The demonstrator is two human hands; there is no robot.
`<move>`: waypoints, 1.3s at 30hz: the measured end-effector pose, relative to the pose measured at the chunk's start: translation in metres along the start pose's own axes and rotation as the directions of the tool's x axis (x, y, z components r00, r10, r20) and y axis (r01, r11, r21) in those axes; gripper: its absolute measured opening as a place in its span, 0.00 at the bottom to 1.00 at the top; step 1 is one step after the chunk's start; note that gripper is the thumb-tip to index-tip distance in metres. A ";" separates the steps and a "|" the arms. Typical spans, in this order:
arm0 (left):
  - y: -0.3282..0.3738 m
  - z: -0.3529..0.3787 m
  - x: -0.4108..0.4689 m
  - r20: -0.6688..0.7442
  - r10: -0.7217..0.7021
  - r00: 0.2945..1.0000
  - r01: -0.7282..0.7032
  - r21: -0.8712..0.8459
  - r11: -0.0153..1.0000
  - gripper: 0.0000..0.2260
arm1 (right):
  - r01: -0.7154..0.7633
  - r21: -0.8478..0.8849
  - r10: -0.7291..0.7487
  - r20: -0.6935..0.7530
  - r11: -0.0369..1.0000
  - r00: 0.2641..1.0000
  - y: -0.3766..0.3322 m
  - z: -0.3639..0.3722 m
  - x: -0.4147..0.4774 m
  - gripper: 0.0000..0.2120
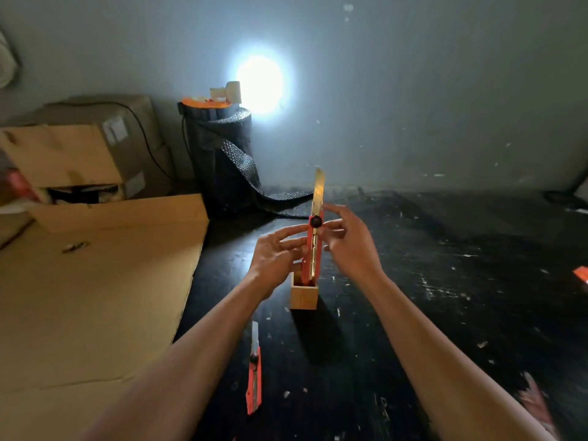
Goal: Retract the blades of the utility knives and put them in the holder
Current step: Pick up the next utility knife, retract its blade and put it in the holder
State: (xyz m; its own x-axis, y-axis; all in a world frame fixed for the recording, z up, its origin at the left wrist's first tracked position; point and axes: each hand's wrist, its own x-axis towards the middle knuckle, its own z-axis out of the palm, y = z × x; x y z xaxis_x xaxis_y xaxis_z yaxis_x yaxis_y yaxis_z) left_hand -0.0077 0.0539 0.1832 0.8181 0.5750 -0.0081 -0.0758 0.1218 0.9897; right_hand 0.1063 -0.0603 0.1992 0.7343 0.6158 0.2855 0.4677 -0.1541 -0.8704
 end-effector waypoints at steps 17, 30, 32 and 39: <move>0.031 0.001 -0.004 -0.043 0.045 0.998 -0.046 -0.030 0.998 0.20 | 0.137 -0.103 -0.128 0.090 0.985 0.988 -0.019 -0.009 -0.001 0.10; 0.035 0.019 0.009 -0.079 0.055 0.995 -0.051 0.048 0.998 0.18 | 0.076 -0.138 -0.055 0.148 0.987 0.987 0.006 -0.018 -0.021 0.10; 0.034 0.020 0.011 -0.092 0.069 0.993 -0.062 0.085 0.994 0.18 | 0.065 -0.148 -0.044 0.145 0.987 0.988 0.008 -0.016 -0.021 0.09; 0.040 0.020 0.013 -0.123 0.109 0.986 -0.089 0.156 0.984 0.21 | 0.079 -0.102 -0.067 0.116 0.992 0.991 0.001 -0.008 -0.021 0.13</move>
State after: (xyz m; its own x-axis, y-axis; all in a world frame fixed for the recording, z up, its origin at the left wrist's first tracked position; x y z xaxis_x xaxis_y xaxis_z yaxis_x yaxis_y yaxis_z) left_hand 0.0116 0.0501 0.2258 0.7289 0.6796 0.0823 -0.0590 -0.0574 0.9966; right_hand 0.0955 -0.0796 0.1955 0.6394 0.7103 0.2944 0.5718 -0.1832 -0.7997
